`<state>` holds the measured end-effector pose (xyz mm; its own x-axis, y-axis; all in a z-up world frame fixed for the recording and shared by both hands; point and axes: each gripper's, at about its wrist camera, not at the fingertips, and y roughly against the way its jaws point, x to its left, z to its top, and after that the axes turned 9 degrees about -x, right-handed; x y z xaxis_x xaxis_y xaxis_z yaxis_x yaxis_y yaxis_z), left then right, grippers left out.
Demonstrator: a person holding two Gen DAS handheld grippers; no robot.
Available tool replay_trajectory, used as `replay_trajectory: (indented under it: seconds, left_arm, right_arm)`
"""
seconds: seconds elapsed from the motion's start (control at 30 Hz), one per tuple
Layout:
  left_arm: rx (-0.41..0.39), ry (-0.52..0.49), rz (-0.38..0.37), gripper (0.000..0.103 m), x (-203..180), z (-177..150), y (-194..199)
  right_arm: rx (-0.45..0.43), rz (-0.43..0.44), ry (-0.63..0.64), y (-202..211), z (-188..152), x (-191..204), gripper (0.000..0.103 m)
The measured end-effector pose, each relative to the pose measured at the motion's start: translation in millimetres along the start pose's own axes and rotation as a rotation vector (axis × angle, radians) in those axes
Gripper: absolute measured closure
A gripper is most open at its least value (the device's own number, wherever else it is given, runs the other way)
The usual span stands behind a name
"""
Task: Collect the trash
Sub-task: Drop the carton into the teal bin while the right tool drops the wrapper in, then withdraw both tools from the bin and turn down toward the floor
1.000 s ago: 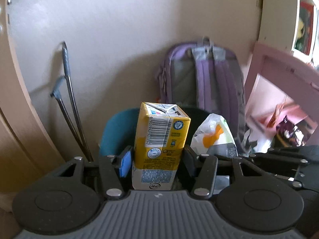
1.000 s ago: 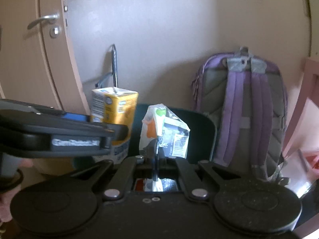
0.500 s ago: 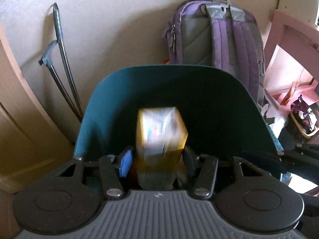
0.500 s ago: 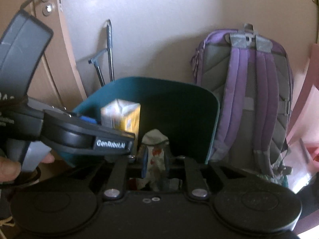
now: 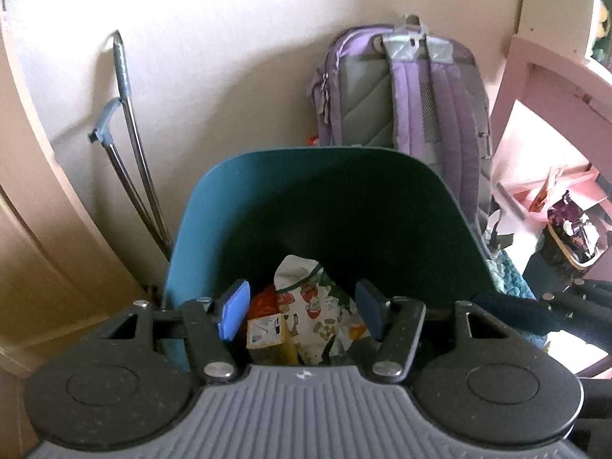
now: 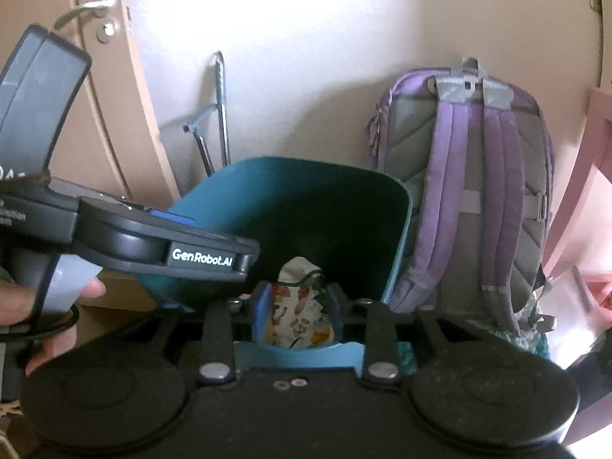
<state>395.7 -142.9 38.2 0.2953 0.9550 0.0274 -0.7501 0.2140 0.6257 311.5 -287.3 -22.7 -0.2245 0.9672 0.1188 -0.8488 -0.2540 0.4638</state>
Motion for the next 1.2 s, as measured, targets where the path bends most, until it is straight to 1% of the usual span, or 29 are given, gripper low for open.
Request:
replay_trajectory:
  seconds: [0.27, 0.47, 0.53, 0.6, 0.7, 0.73, 0.8, 0.9, 1.07, 1.2]
  left_arm:
    - [-0.043, 0.004, -0.002, 0.042, 5, -4, 53]
    - [-0.074, 0.011, -0.008, 0.041, 14, -15, 96]
    - [-0.082, 0.018, -0.008, 0.036, 19, -21, 109]
    - [-0.092, 0.024, -0.001, 0.036, 24, -29, 123]
    - [-0.105, 0.027, -0.008, 0.036, 33, -42, 145]
    - [-0.112, 0.028, -0.005, 0.032, 37, -47, 152]
    - [-0.126, 0.027, 0.002, 0.025, 44, -57, 165]
    - [-0.137, 0.029, 0.005, 0.024, 57, -75, 181]
    - [-0.145, 0.058, 0.035, 0.023, 83, -114, 200]
    - [-0.141, 0.095, 0.068, 0.022, 106, -145, 206]
  right_arm:
    - [-0.043, 0.035, 0.013, 45, 5, 23, 0.066]
    - [-0.066, 0.065, 0.030, 77, 7, 42, 0.064]
    - [-0.067, 0.080, 0.040, 86, 5, 48, 0.063]
    - [-0.065, 0.093, 0.048, 94, 3, 55, 0.063]
    - [-0.065, 0.118, 0.063, 107, -3, 65, 0.060]
    - [-0.067, 0.124, 0.066, 110, -5, 68, 0.059]
    - [-0.066, 0.138, 0.062, 116, -10, 73, 0.051]
    - [-0.058, 0.156, 0.062, 120, -20, 81, 0.047]
    - [-0.017, 0.202, 0.088, 118, -48, 97, 0.045]
    - [0.028, 0.244, 0.099, 108, -74, 110, 0.045]
